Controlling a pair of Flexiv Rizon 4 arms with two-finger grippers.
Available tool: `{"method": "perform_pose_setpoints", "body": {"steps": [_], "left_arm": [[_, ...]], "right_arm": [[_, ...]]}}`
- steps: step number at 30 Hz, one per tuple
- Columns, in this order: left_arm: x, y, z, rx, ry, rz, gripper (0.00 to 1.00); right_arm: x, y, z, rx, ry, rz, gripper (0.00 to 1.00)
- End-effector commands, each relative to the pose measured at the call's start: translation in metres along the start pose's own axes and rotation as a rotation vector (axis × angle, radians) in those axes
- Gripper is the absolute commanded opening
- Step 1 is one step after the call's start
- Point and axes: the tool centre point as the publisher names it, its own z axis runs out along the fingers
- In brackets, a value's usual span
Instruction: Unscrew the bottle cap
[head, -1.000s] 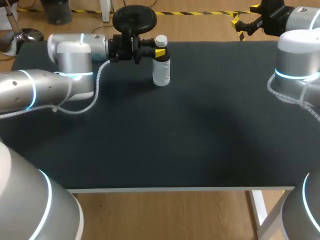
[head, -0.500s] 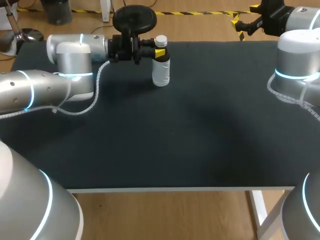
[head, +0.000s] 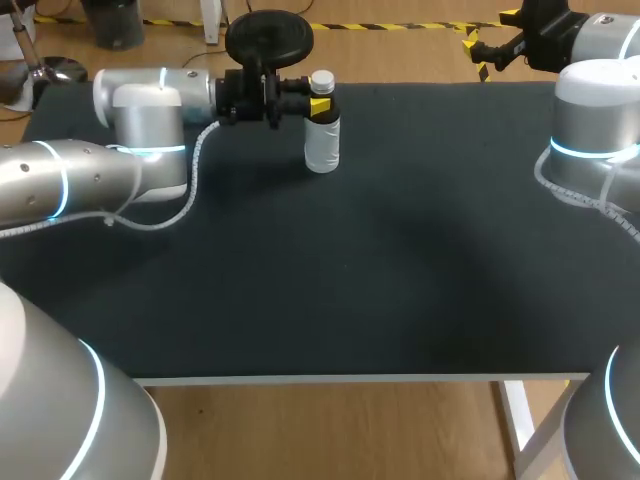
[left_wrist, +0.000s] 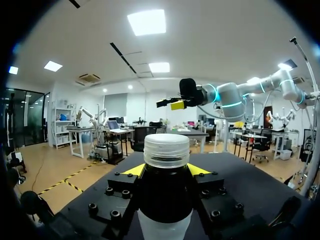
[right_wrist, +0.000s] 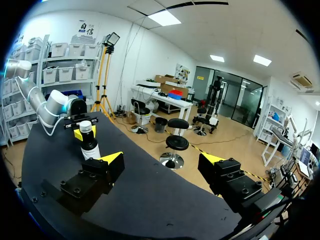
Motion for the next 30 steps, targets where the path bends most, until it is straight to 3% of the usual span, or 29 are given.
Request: {"method": "perform_pose_setpoints", "body": {"steps": [1, 9, 21, 30], "left_arm": [[0.001, 0.000, 0.000, 0.000, -0.004, 0.002, 0.00], [0.001, 0.000, 0.000, 0.000, -0.004, 0.002, 0.00], [0.001, 0.000, 0.000, 0.000, -0.004, 0.002, 0.00], [0.001, 0.000, 0.000, 0.000, -0.004, 0.002, 0.00]], "right_arm": [[-0.001, 0.000, -0.001, -0.002, 0.003, 0.000, 1.00], [-0.001, 0.000, -0.001, -0.002, 0.003, 0.000, 1.00], [0.057, 0.030, 0.013, -0.117, 0.013, 0.022, 1.00], [0.102, 0.028, 0.025, -0.166, -0.056, 0.076, 1.00]]}}
